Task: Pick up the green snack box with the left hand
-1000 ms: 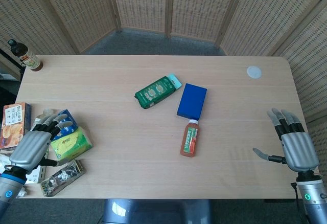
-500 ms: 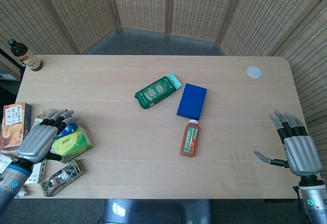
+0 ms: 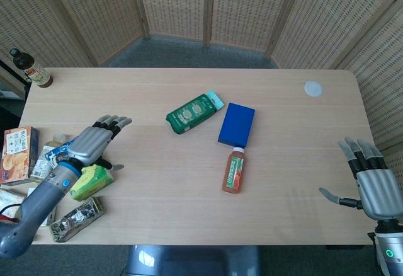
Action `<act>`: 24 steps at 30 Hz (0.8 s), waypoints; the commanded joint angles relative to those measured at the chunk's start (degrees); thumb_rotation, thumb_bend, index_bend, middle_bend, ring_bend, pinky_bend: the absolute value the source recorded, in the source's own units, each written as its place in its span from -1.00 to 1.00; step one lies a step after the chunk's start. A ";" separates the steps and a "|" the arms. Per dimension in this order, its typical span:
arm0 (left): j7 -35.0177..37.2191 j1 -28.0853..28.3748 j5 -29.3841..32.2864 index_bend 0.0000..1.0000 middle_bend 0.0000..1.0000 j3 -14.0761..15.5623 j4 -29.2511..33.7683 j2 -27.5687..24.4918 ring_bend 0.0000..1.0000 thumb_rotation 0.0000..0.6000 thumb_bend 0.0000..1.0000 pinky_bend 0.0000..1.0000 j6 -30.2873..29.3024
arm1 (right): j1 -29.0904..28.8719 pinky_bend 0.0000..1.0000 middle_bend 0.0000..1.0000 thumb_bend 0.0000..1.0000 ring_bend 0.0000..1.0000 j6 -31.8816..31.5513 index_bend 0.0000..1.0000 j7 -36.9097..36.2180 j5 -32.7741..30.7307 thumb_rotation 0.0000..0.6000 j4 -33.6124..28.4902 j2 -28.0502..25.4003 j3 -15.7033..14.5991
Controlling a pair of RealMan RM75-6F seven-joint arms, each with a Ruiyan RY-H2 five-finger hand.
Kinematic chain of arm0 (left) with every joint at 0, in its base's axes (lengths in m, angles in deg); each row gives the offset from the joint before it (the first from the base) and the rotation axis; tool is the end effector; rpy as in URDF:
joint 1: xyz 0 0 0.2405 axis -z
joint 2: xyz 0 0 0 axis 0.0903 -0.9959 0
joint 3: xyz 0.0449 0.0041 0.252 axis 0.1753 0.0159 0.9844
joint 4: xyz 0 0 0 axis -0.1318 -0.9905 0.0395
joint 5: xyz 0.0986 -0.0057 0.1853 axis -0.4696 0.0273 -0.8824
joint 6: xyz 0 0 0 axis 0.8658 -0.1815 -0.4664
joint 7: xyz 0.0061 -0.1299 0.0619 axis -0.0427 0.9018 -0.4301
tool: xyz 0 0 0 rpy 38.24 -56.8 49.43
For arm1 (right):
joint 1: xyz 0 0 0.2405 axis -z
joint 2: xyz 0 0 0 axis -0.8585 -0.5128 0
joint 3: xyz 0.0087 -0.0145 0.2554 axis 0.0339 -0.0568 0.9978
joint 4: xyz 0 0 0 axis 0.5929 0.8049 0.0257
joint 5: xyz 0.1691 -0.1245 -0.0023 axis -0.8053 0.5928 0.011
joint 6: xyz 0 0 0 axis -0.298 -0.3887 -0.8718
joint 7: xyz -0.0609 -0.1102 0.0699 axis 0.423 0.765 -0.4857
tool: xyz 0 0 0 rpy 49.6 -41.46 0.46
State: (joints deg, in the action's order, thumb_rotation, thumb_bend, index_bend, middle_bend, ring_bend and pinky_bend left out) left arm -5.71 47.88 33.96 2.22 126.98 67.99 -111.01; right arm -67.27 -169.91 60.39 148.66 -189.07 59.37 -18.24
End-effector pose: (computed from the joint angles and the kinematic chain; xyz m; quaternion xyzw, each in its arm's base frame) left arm -0.1526 0.3315 0.1071 -0.7354 -0.4424 -0.3167 0.4039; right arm -0.2640 -0.1997 0.1926 0.6340 -0.3080 0.4030 0.5837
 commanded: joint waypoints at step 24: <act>-7.59 29.73 25.21 -1.00 -1.00 3.48 -52.38 39.81 -1.00 0.42 -0.67 -1.00 21.78 | 5.61 -1.00 -1.00 -0.65 -1.00 -4.37 -1.00 1.06 -4.20 -0.33 -1.92 -5.95 -0.11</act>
State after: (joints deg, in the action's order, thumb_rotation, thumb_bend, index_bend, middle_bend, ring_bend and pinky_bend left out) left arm -14.01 75.40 58.59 5.23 78.57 104.41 -91.49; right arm -61.71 -174.23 61.44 144.50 -190.95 53.46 -18.32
